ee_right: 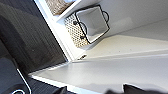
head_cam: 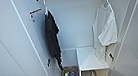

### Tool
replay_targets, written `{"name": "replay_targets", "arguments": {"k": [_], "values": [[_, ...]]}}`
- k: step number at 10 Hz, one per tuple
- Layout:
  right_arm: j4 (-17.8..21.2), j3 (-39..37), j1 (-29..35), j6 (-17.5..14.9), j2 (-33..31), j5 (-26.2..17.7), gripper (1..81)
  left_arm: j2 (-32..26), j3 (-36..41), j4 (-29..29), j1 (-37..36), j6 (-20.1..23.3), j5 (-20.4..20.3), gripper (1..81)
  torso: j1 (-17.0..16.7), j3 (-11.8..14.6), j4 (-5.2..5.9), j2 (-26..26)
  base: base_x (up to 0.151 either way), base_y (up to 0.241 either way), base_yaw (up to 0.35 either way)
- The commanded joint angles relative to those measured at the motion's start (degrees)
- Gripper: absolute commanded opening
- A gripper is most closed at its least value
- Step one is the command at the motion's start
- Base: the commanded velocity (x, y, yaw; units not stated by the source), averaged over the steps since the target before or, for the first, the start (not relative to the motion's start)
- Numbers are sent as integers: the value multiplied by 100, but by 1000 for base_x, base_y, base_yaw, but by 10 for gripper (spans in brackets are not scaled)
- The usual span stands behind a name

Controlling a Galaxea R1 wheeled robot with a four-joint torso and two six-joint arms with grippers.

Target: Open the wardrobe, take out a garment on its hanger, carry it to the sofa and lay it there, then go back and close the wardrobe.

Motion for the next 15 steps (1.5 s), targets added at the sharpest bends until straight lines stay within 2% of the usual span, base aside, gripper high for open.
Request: {"name": "replay_targets", "arguments": {"k": [1, 4, 5, 6, 7, 8, 9, 11, 12, 14, 15], "values": [[154, -602, 452, 798, -40, -1043, 811, -32, 14, 85, -160, 39, 162, 811, 0, 0, 0, 0, 0, 0, 0], [515, -1061, 478, 1001, -102, -956, 811, -49, 14, 68, -160, 47, 153, 811, 0, 0, 0, 0, 0, 0, 0], [611, -1009, 452, 1131, -119, -774, 811, -58, 14, 67, -160, 47, 144, 811, 0, 0, 0, 0, 0, 0, 0], [769, -825, 444, 1473, -128, -387, 811, -41, 14, -3, -160, 47, 127, 811, 0, 0, 0, 0, 0, 0, 0], [1109, -598, 452, 1572, -188, -2, 811, -32, 23, -12, -160, 47, 65, 811, 0, 0, 0, 0, 0, 0, 0], [1605, -305, 487, 1590, -339, 451, 811, -41, 23, -20, -160, 39, 56, 811, 0, 0, 0, 0, 0, 0, 0], [2546, 249, 557, 1739, -743, 1233, 811, -49, 32, -20, -160, 39, 56, 811, 0, 0, 0, 0, 0, 0, 0], [3934, 863, 540, 2002, -1417, 2559, 811, -58, 32, -12, -160, 39, 3, 811, 0, 0, 0, 0, 0, 0, 0], [4360, 804, 445, 2047, -1542, 3048, 811, -49, 32, -3, -160, 39, -5, 811, 0, 0, 0, 0, 0, 0, 0], [5188, 532, 225, 2047, -1596, 3698, 811, -58, 32, 6, -134, 39, -76, 811, 0, 0, 0, 0, 0, 0, 0], [5393, 372, 40, 2047, -1587, 4133, 811, -58, 32, -3, -134, 39, -76, 811, 0, 0, 0, 0, 0, 0, 0]]}}
